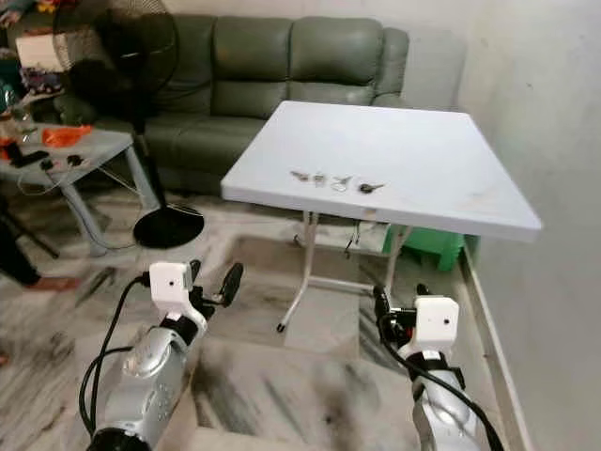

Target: Hang keys on a hook

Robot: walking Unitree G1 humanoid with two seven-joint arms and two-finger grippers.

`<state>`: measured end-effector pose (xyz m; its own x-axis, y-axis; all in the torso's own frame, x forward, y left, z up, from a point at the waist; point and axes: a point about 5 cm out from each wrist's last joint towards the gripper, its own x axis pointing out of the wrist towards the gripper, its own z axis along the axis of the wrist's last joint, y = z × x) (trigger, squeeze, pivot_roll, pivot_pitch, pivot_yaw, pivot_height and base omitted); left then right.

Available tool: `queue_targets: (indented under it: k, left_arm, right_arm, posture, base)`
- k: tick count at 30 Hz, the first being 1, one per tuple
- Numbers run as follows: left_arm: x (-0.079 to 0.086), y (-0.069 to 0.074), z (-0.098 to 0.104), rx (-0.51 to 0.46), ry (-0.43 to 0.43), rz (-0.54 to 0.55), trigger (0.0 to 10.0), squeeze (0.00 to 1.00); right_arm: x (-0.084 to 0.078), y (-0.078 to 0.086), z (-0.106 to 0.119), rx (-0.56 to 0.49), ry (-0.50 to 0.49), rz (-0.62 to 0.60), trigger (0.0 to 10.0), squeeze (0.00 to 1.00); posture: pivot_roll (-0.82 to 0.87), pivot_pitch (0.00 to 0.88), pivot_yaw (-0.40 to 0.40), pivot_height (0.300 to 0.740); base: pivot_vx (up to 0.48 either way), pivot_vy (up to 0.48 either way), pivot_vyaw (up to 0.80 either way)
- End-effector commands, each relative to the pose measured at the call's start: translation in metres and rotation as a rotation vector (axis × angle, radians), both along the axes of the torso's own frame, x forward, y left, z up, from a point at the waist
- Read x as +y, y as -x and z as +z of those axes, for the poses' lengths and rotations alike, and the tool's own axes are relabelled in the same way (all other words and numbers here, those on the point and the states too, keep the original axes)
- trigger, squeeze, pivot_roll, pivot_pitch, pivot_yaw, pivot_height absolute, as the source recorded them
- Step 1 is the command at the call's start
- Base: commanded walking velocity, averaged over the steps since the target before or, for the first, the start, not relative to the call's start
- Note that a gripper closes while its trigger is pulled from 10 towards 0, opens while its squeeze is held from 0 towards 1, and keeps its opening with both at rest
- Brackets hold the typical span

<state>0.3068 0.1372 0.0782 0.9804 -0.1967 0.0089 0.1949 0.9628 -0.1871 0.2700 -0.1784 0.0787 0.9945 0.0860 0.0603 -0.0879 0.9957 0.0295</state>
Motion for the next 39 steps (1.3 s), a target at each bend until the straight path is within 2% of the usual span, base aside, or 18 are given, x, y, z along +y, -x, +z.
queue_targets:
  k: [1,24,39]
  left_arm:
    - [-0.0112,-0.0027,0.0058,-0.022,0.002,-0.027,10.0,0.00]
    - [-0.0137,-0.0014,0.0035,-0.021,-0.021,-0.034,10.0,0.00]
    - [-0.0144,0.0014,0.0020,-0.027,-0.060,-0.038,10.0,0.00]
  right_arm:
    - [-0.0103,0.0002,0.0049,-0.016,0.021,-0.022,10.0,0.00]
    - [-0.0087,-0.0004,0.0043,-0.007,0.036,0.014,10.0,0.00]
    - [-0.0089,0.0028,0.0020,0.002,0.035,0.016,10.0,0.00]
  posture:
    - [-0.06,0.000,0.003,0.740]
    - [-0.05,0.000,-0.011,0.740]
    - [-0.05,0.000,-0.010,0.740]
  base:
    - [0.285,0.386,0.00]
    - [0.367,0.308,0.00]
    - [0.438,0.000,0.00]
